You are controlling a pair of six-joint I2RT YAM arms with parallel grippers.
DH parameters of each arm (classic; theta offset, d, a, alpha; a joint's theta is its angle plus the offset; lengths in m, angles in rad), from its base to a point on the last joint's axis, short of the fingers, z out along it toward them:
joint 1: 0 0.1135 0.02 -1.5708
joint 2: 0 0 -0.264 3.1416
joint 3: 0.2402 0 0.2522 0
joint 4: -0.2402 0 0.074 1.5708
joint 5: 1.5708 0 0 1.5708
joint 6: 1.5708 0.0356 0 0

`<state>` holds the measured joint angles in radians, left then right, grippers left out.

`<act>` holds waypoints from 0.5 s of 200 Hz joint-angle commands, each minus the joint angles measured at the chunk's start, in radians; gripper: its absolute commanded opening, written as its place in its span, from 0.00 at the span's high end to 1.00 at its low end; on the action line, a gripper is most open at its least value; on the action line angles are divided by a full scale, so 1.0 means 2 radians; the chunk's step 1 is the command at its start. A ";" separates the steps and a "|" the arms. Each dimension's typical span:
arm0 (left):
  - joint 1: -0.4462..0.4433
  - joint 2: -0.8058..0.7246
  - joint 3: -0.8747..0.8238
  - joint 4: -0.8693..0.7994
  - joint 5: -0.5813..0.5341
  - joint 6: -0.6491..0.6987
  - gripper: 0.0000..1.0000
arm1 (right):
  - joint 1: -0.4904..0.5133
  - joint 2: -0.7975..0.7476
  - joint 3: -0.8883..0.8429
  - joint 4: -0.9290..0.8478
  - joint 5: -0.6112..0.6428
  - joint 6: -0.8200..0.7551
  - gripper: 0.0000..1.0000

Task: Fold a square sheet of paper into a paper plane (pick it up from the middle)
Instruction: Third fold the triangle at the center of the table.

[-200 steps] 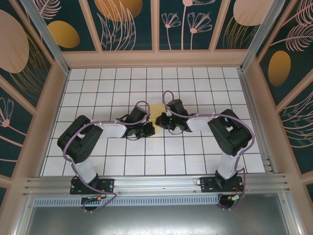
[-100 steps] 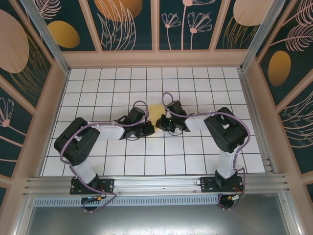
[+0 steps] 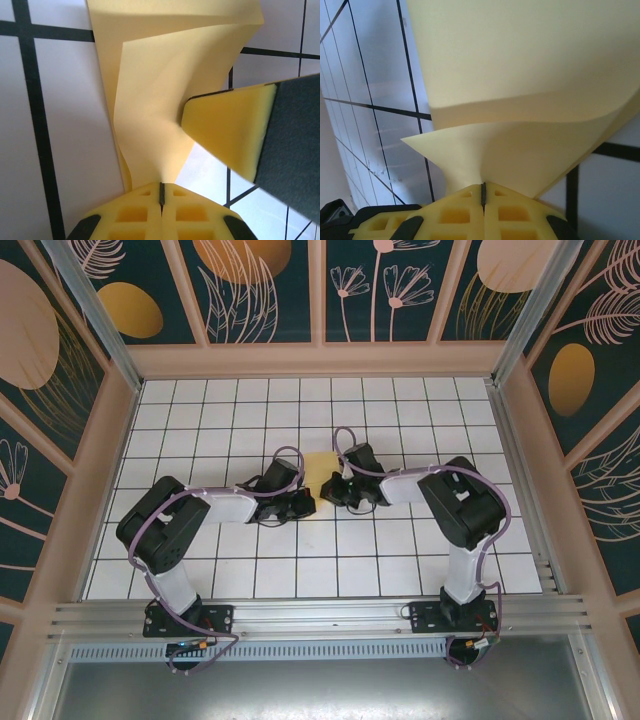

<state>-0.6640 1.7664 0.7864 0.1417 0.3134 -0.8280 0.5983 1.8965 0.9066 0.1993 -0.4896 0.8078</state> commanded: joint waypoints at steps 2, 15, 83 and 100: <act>-0.002 0.012 -0.016 -0.067 -0.016 0.006 1.00 | -0.045 0.019 0.007 -0.012 0.011 -0.022 1.00; -0.002 0.010 -0.020 -0.069 -0.015 0.006 1.00 | -0.063 0.024 0.015 -0.020 0.015 -0.030 1.00; -0.002 -0.003 -0.012 -0.057 -0.002 0.023 1.00 | -0.086 0.002 0.055 -0.059 0.033 -0.060 1.00; -0.002 -0.015 0.003 -0.050 0.003 0.035 1.00 | -0.080 -0.032 0.037 -0.049 0.032 -0.052 1.00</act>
<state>-0.6643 1.7588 0.7837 0.1364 0.3145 -0.8116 0.4191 1.9297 1.0084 0.1173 -0.4454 0.7143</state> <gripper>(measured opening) 0.067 0.045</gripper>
